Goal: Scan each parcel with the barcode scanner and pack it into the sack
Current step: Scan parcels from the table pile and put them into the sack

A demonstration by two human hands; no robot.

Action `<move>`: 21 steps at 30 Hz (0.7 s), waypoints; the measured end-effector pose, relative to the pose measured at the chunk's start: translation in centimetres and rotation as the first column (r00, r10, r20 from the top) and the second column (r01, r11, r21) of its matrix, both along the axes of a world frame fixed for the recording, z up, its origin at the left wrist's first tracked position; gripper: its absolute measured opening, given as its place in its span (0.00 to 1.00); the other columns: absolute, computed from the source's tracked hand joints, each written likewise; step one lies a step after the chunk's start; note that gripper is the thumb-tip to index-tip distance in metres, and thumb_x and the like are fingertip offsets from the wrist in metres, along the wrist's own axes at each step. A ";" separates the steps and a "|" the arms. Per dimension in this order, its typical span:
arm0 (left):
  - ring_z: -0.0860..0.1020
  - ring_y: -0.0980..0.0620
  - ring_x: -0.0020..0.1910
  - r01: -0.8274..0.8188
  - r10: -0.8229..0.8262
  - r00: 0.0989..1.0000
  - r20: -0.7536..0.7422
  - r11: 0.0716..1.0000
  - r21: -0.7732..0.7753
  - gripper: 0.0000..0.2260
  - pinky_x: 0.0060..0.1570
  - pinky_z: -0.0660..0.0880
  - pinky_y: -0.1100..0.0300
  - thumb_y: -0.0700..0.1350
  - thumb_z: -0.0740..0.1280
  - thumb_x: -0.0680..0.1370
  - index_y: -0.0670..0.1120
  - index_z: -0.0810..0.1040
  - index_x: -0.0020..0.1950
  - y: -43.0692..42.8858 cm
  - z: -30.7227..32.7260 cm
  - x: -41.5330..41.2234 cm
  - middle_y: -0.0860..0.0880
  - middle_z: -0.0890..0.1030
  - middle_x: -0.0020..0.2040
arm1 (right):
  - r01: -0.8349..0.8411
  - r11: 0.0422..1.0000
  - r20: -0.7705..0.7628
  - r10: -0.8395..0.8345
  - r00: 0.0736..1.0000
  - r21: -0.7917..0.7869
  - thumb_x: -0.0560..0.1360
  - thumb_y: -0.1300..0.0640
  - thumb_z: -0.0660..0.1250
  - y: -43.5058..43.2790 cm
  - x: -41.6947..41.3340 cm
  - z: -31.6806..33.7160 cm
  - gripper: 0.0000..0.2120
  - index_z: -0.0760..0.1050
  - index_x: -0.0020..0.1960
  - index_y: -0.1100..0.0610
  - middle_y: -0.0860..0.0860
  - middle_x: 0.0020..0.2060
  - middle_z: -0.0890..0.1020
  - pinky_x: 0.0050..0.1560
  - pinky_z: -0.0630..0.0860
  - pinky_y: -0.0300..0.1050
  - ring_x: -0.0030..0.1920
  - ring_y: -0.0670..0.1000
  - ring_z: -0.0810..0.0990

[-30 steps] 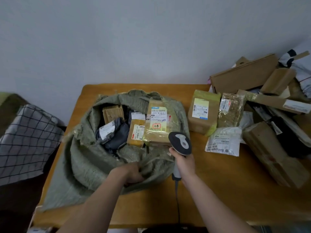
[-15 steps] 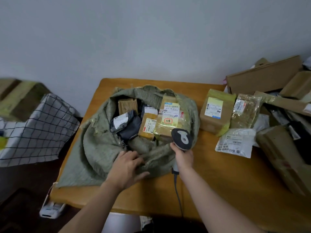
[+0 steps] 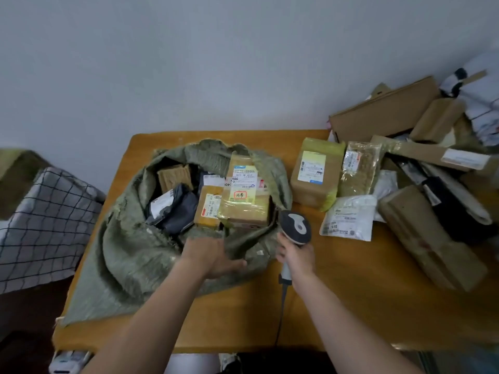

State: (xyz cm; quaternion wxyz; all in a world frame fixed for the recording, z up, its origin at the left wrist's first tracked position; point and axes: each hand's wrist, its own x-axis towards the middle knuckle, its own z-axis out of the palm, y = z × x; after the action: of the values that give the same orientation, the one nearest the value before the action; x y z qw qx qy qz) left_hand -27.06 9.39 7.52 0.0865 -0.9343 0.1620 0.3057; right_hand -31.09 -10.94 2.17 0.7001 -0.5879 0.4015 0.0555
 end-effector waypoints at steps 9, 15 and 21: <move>0.81 0.53 0.55 -0.090 0.044 0.995 -0.094 0.810 -0.579 0.18 0.56 0.78 0.55 0.63 0.65 0.80 0.54 0.81 0.63 -17.1 0.9 2.1 0.52 0.84 0.57 | 0.291 0.954 0.014 -0.293 0.956 0.071 0.75 0.59 0.77 -12.8 -1.7 0.5 0.11 0.78 0.54 0.54 0.51 0.48 0.85 0.49 0.84 0.52 0.51 0.54 0.86; 0.84 0.54 0.47 -0.395 0.167 0.903 -0.397 0.688 -0.609 0.17 0.54 0.82 0.49 0.61 0.67 0.80 0.56 0.78 0.66 -24.4 -3.1 3.2 0.54 0.86 0.52 | 0.327 0.944 0.033 -0.329 0.944 0.055 0.75 0.59 0.77 -19.8 -1.7 -0.2 0.18 0.76 0.63 0.54 0.51 0.56 0.82 0.43 0.82 0.47 0.55 0.54 0.83; 0.84 0.52 0.49 -0.551 0.280 0.821 -0.497 0.614 -0.565 0.16 0.51 0.81 0.54 0.55 0.69 0.81 0.55 0.74 0.68 -26.0 -5.0 3.2 0.52 0.84 0.53 | 0.197 0.976 -0.043 -0.193 0.980 0.096 0.76 0.57 0.76 -21.4 -0.2 -1.4 0.16 0.77 0.61 0.55 0.51 0.51 0.84 0.44 0.83 0.47 0.52 0.53 0.85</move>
State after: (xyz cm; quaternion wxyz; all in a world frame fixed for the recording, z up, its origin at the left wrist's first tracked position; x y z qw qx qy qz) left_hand -23.86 -16.57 2.50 -0.3716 -0.8361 0.0508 0.4003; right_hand -31.30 -32.31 0.80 0.7238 -0.5090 0.4657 0.0162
